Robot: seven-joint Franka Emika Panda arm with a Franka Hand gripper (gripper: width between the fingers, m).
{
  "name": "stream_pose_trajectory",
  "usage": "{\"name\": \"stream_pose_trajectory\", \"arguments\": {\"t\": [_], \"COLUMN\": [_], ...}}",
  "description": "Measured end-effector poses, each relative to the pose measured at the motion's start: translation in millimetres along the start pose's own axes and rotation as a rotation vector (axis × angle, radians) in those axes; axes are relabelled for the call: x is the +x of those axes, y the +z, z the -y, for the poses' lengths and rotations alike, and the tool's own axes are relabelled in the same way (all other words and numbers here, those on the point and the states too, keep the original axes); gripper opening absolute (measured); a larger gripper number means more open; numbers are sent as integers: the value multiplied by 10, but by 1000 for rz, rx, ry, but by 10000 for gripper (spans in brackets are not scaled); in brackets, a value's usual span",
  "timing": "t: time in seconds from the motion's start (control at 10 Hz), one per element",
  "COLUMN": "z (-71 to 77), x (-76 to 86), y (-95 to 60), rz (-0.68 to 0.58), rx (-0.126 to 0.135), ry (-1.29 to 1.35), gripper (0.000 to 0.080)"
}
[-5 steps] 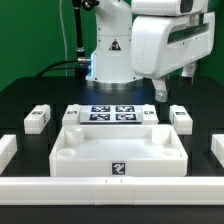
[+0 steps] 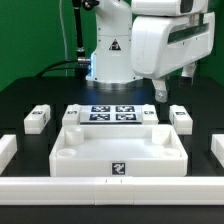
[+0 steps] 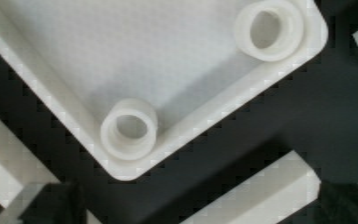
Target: Assemble desk
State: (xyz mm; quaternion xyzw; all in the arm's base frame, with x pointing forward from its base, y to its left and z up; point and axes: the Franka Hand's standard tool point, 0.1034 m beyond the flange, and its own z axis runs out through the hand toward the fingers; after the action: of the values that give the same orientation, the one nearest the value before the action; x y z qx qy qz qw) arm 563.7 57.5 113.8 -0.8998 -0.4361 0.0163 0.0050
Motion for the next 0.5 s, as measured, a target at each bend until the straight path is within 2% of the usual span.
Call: {"name": "stream_pose_trajectory", "arguments": {"t": [0.3, 0.4, 0.5], "z": [-6, 3, 5], "x": [-21, -182, -388], "y": [3, 39, 103], "rz": [-2, -10, -9], "rx": [-4, -20, -22], "ry": [-31, -177, -319], "gripper": [649, 649, 649]}}
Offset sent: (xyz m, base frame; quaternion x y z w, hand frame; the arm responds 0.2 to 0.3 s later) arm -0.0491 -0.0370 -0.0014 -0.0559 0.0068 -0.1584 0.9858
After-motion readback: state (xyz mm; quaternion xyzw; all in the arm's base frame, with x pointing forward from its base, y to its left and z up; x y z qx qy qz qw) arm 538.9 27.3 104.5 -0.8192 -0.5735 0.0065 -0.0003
